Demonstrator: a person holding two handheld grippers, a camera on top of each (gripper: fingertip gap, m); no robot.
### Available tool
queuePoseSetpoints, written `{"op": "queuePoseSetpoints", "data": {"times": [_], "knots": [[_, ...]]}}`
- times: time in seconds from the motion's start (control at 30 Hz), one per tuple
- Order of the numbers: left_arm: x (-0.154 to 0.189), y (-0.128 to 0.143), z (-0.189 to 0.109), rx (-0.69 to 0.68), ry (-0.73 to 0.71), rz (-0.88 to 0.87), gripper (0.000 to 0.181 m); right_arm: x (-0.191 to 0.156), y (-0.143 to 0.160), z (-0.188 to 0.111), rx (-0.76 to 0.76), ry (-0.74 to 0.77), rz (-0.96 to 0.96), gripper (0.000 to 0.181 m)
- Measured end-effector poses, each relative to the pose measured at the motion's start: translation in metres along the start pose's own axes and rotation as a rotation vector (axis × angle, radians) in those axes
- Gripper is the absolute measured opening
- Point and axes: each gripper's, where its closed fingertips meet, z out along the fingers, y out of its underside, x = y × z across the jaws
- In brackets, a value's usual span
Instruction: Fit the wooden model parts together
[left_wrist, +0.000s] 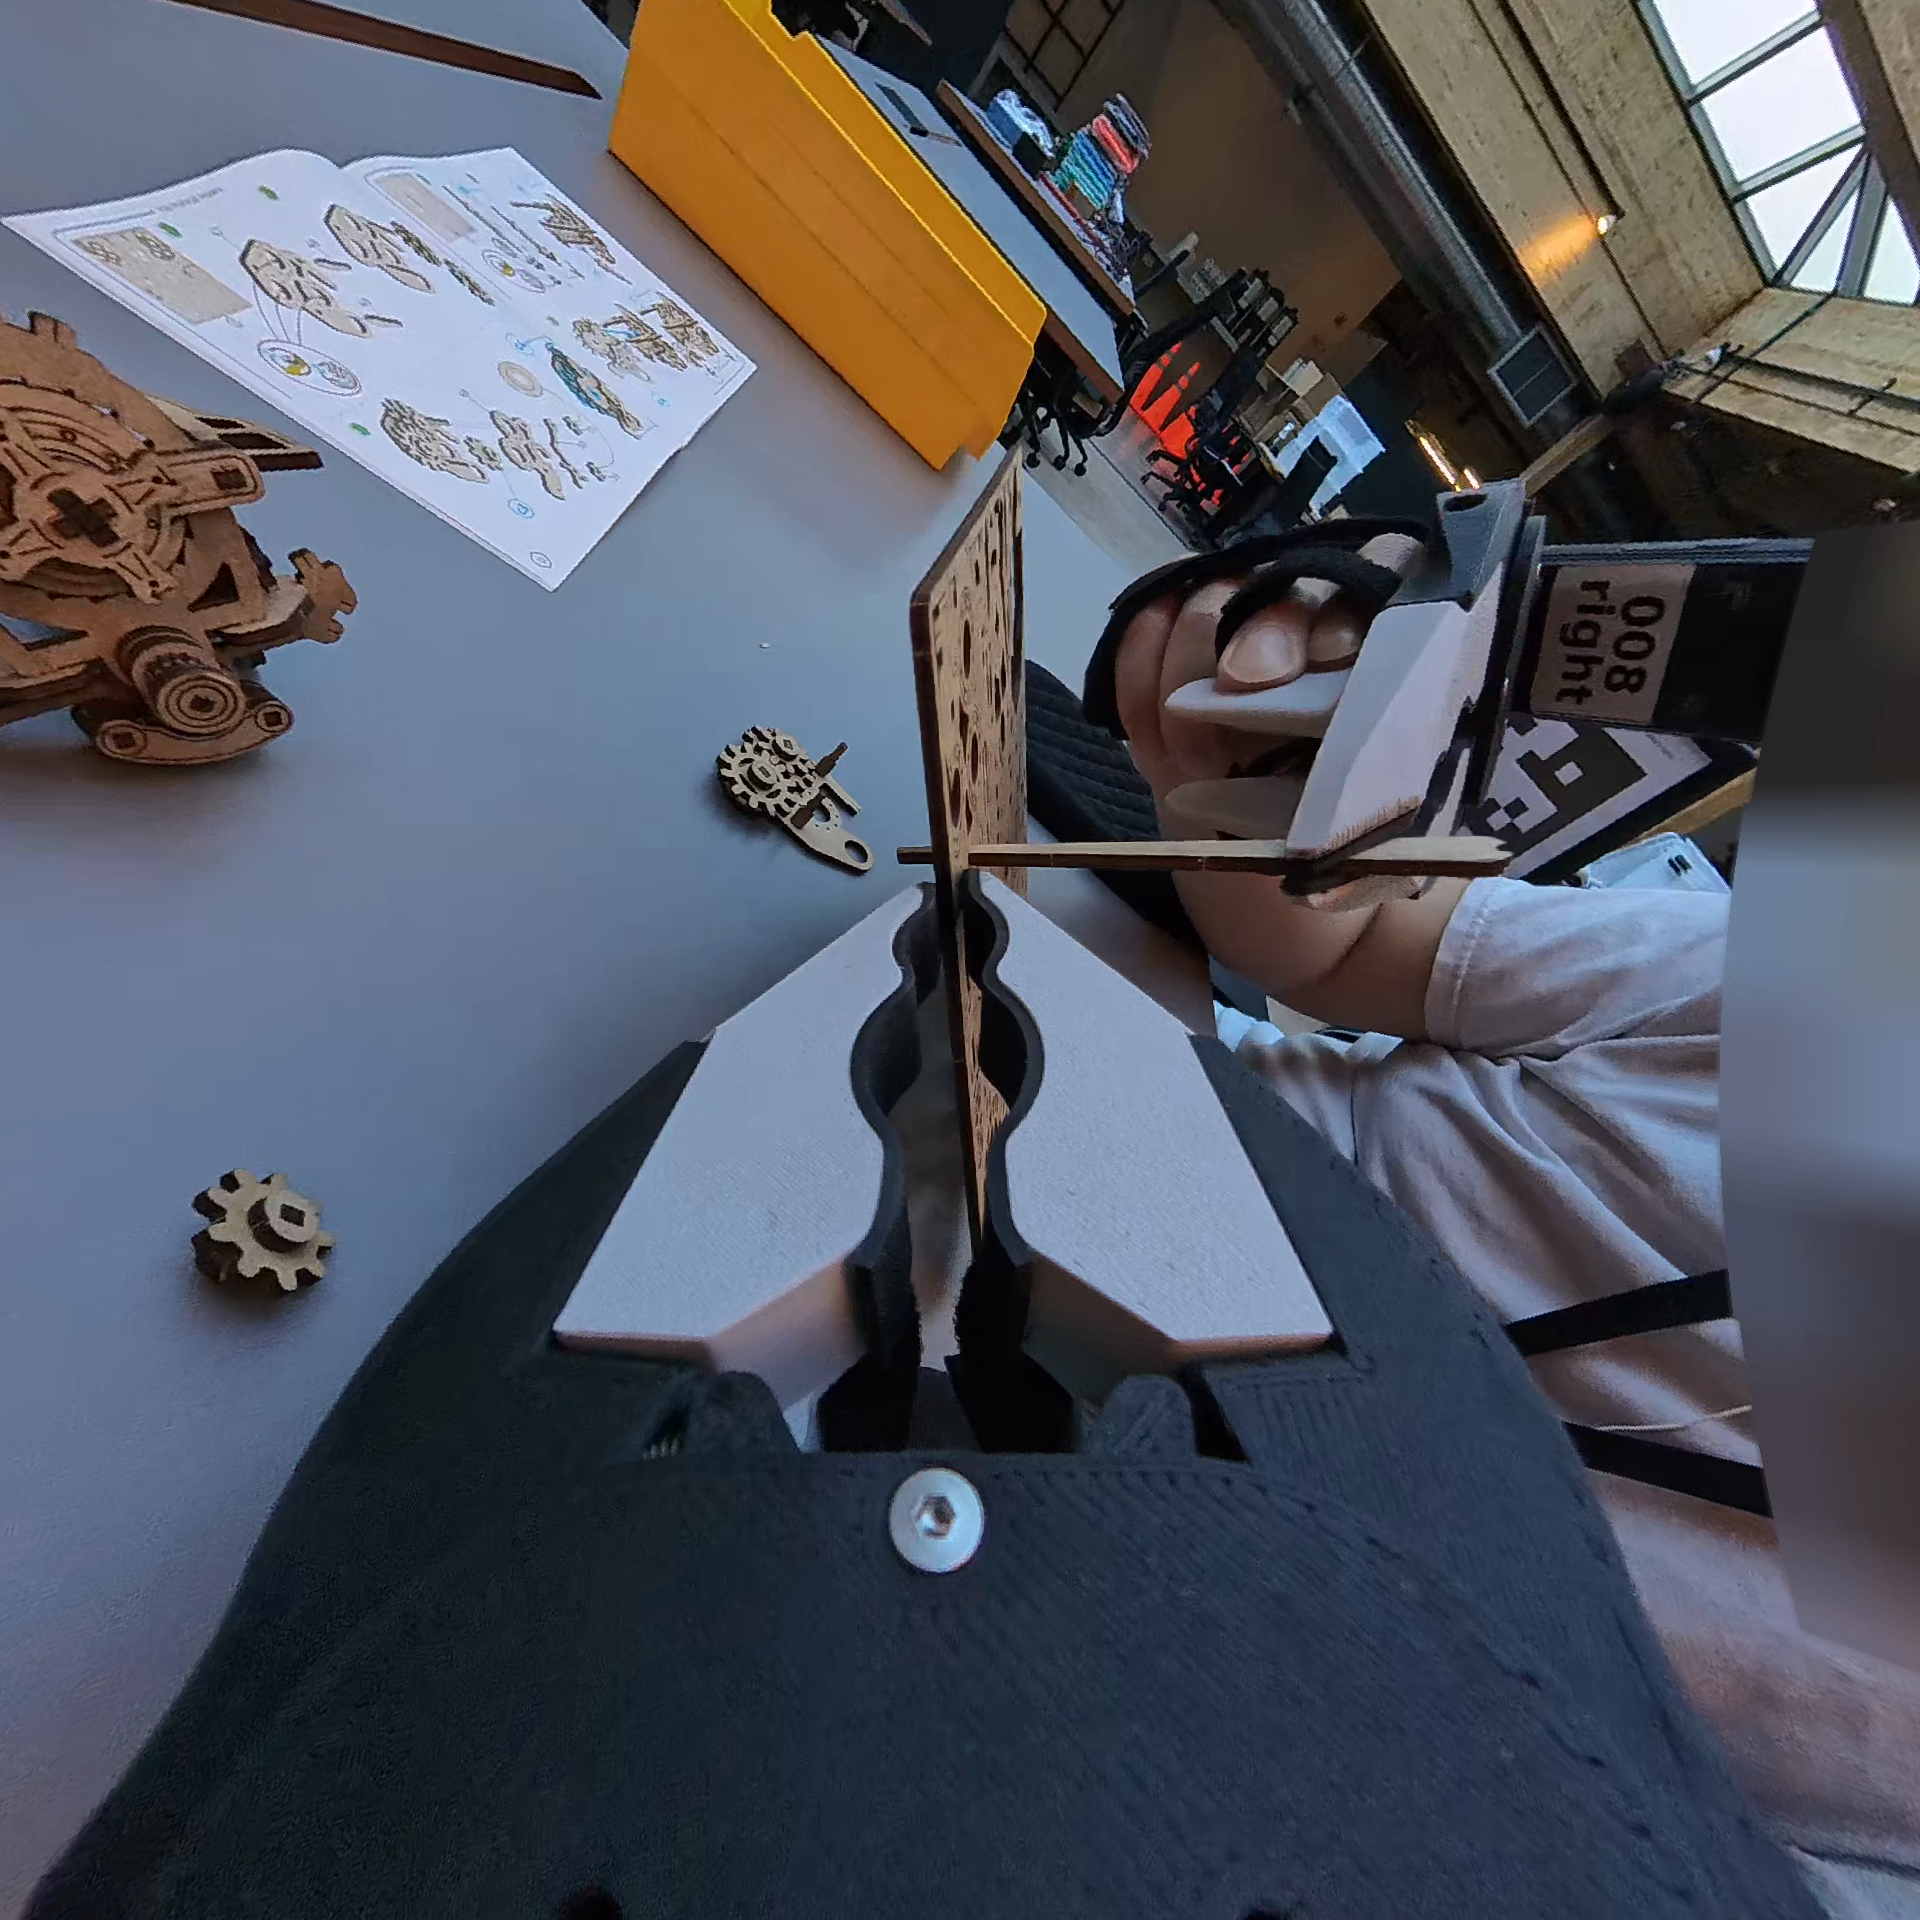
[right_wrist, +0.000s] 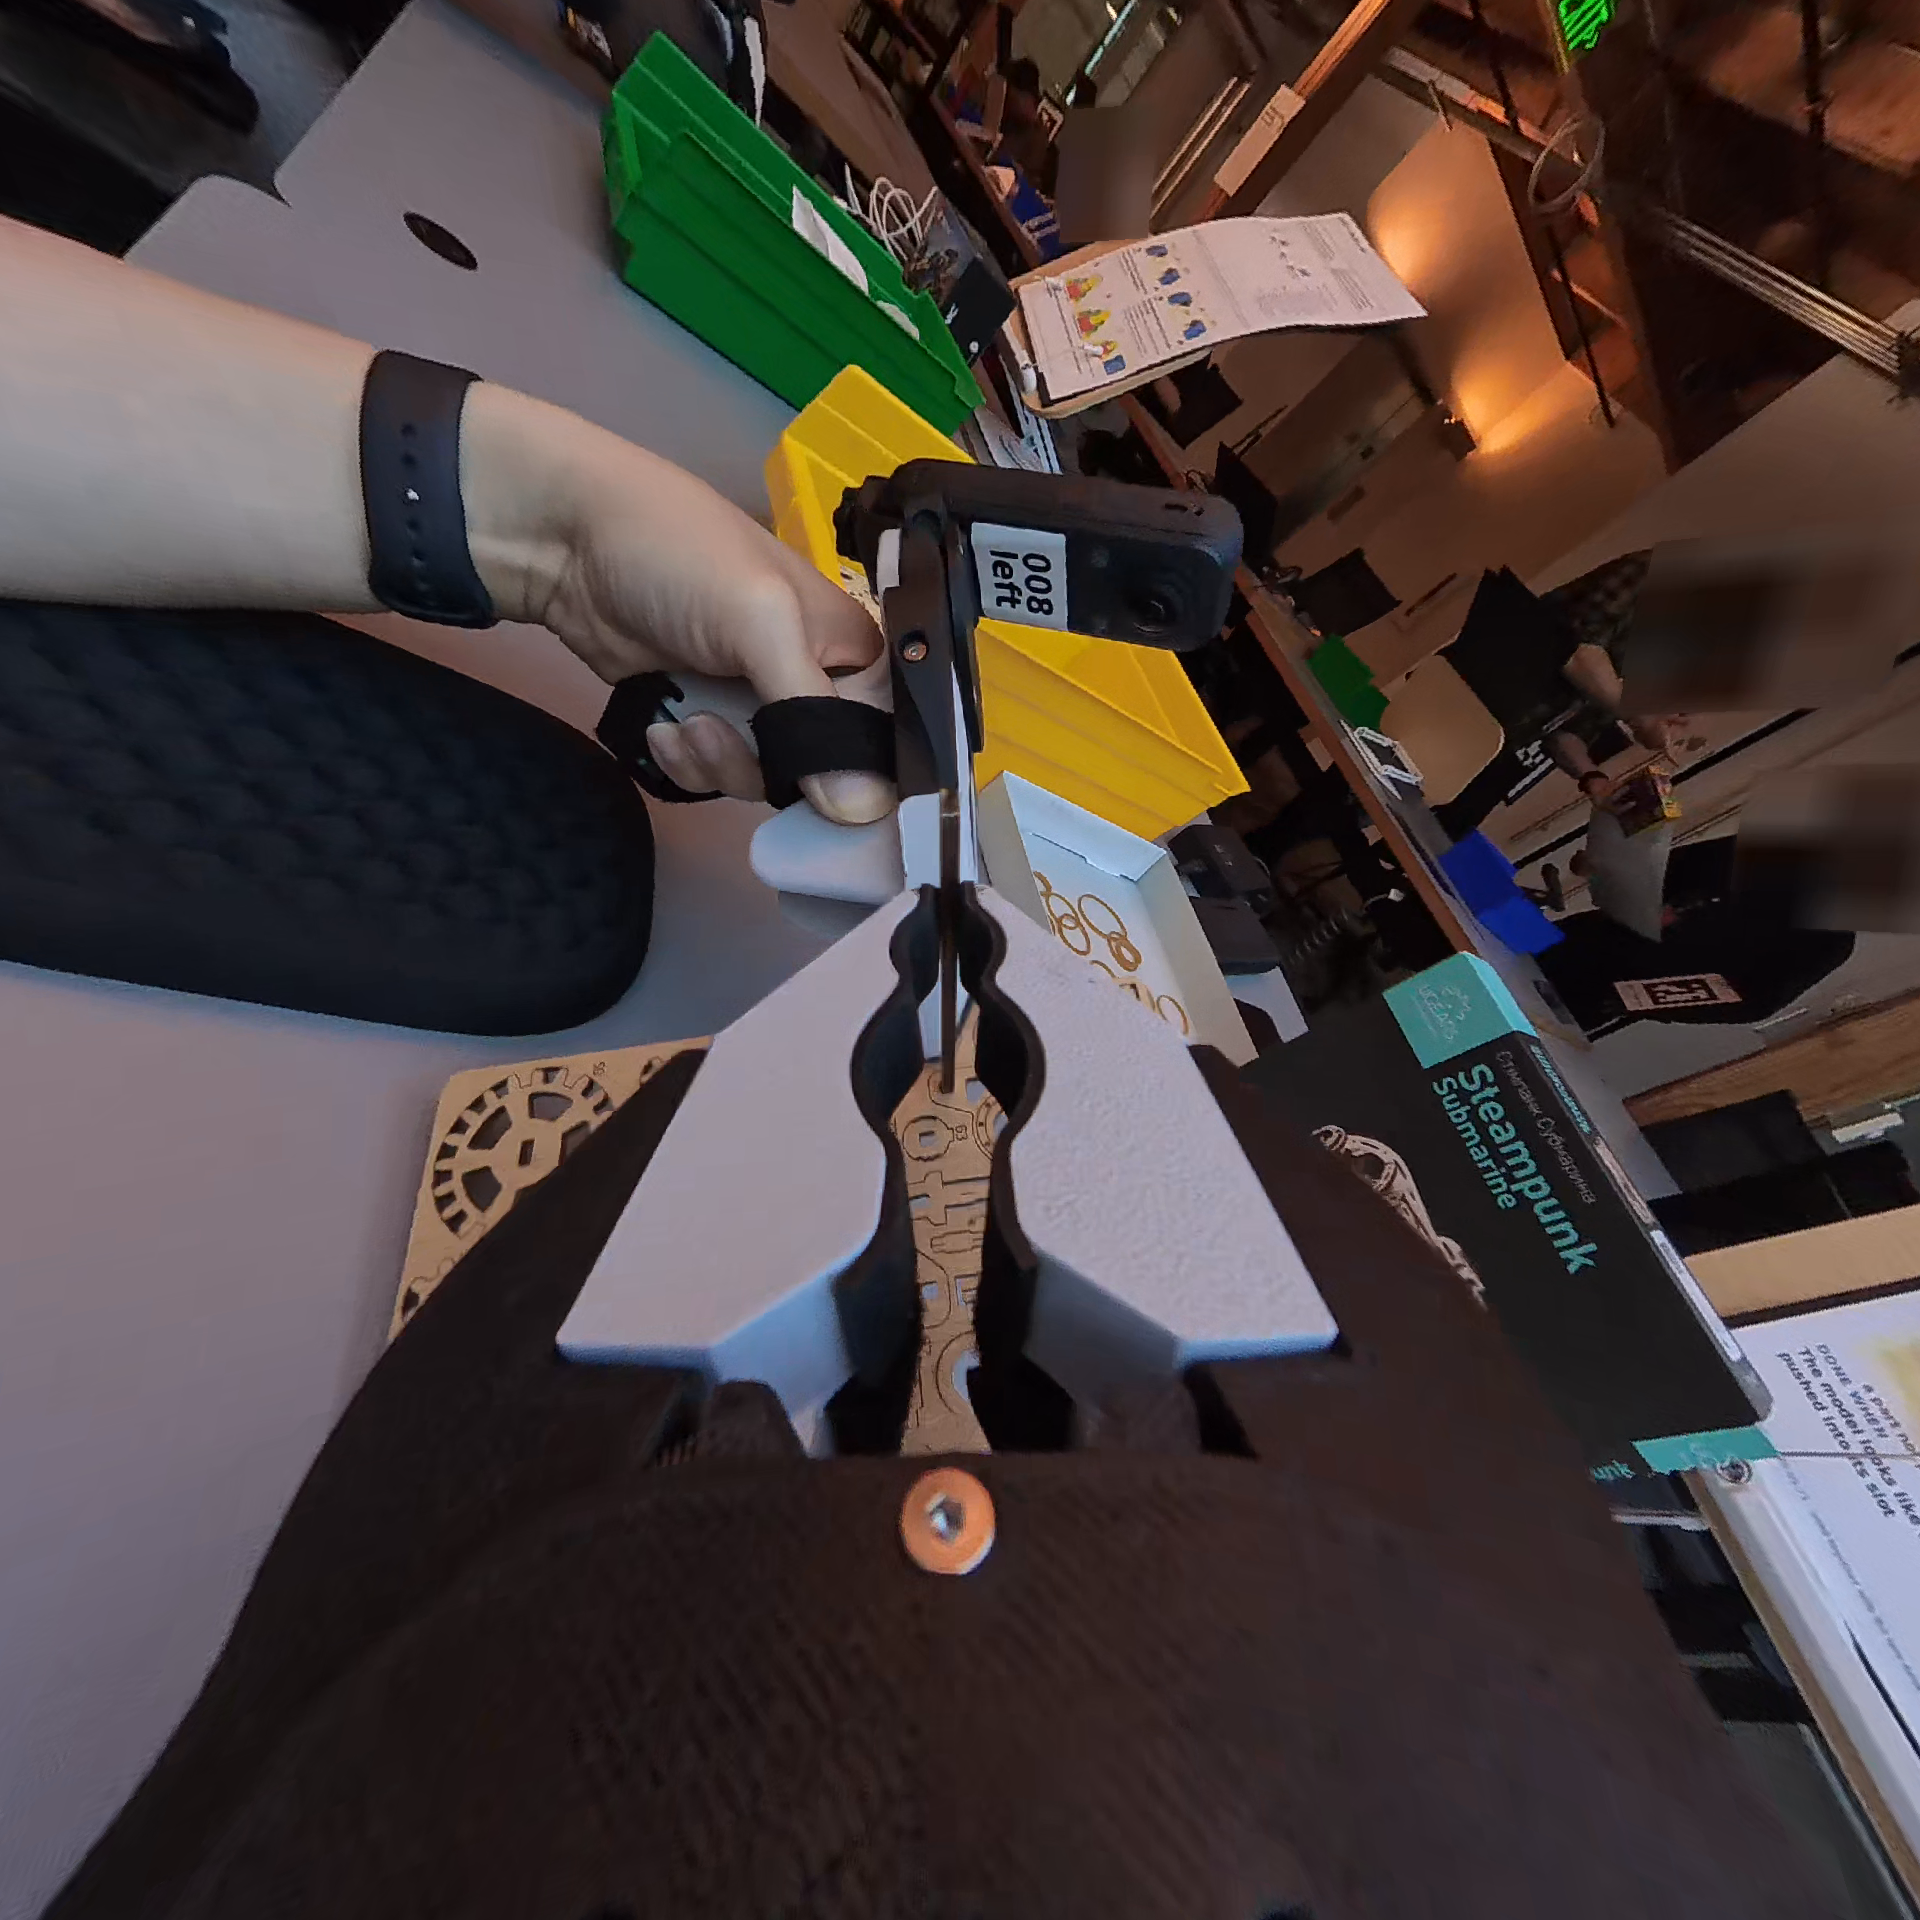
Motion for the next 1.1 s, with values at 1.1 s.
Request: {"op": "queuePoseSetpoints", "data": {"times": [1.1], "knots": [[0.015,-0.009,0.005,0.052,0.057,0.049,0.003,0.009,0.001,-0.031,0.153,0.008,0.156,0.001]]}}
